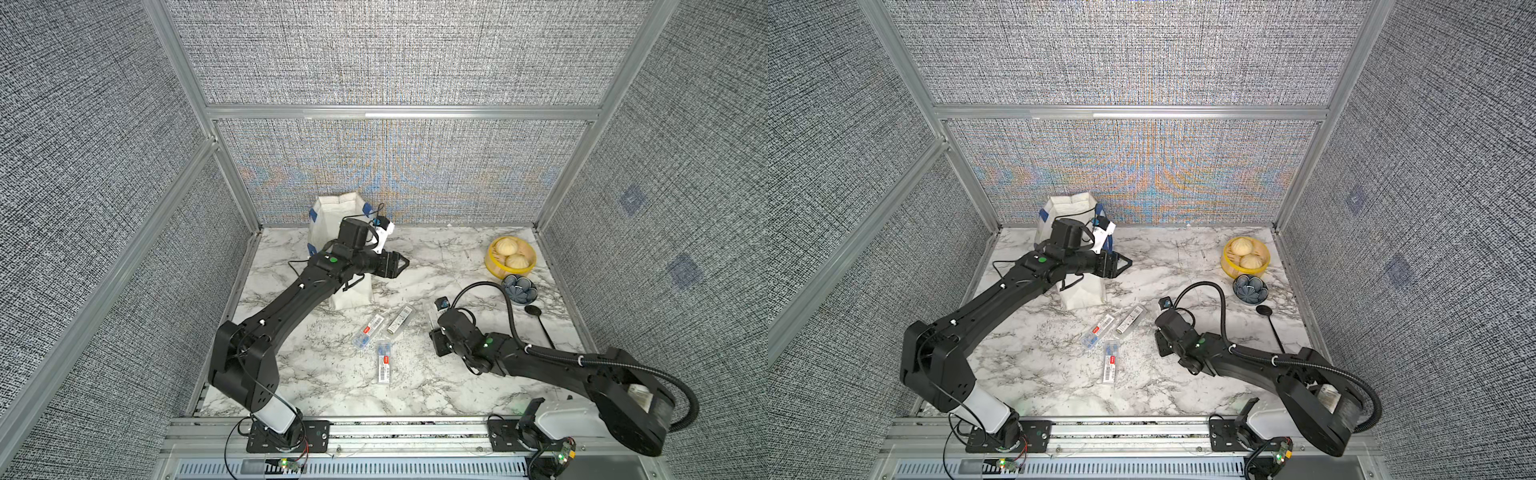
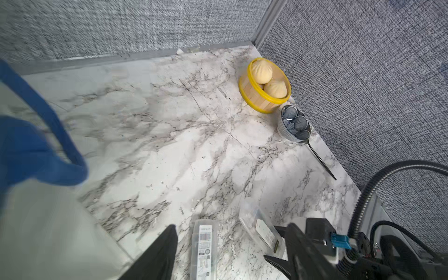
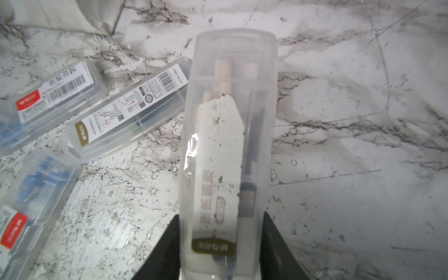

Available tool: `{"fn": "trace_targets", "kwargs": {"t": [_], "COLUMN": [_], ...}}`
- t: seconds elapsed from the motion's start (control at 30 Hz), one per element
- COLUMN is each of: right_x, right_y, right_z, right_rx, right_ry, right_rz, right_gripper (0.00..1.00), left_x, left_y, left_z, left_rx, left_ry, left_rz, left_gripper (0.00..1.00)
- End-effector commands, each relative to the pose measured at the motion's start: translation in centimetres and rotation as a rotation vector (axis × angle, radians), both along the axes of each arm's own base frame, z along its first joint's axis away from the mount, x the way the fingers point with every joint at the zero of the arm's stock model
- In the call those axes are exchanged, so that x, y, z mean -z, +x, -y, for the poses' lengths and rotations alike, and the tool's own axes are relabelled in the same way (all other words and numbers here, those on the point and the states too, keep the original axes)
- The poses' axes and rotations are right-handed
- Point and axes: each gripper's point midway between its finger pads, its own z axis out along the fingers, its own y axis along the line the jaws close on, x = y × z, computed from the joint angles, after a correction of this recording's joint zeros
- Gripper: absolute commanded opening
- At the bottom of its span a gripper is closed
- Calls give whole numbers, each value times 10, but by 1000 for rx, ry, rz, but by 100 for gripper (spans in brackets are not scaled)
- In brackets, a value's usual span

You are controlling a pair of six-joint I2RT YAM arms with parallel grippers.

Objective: Put the compass set into the canvas bag
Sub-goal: Pick up the compass set at the center of the board.

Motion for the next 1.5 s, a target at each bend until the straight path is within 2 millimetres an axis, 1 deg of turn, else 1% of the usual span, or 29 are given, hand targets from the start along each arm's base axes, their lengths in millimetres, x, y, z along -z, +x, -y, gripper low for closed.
{"fn": "trace_targets", "kwargs": {"t": [0.0,0.13,0.27,0.37,0.5,0.7,0.87,1.03,1.27,1.3,1.33,1.47], "right_x": [-25,-35,-41,-47,-52,-56,-58,-58,-57,-56,-54,-49], "right_y": [13,13,15,18,20,21,22,22,22,22,21,18], "right_z": [-2,1,1,-3,-8,-11,-10,-10,-11,-11,-10,-9], "right_rx": [-3,4,4,2,-10,-16,-9,-6,-6,-5,-5,-10], "right_ry": [32,44,56,74,87,95,100,104,104,102,99,97], "right_rz": [123,162,186,201,208,216,219,215,209,208,204,190], "right_gripper": [26,26,26,26,26,26,26,26,27,31,36,68], "left_x": [2,24,49,60,68,76,76,76,71,70,68,62], "left_y": [5,-2,-15,-28,-37,-40,-43,-45,-46,-46,-46,-44], "left_z": [18,44,61,73,83,86,89,87,87,88,88,88], "left_rx": [-15,36,76,115,150,150,155,154,156,158,160,157], "left_ry": [-43,-48,-54,-54,-60,-84,-102,-99,-106,-107,-109,-116], "left_rz": [-3,-65,-140,-172,-207,-253,-270,-274,-264,-261,-256,-235], "left_gripper": [72,72,72,72,72,65,50,36,25,24,23,21]}}
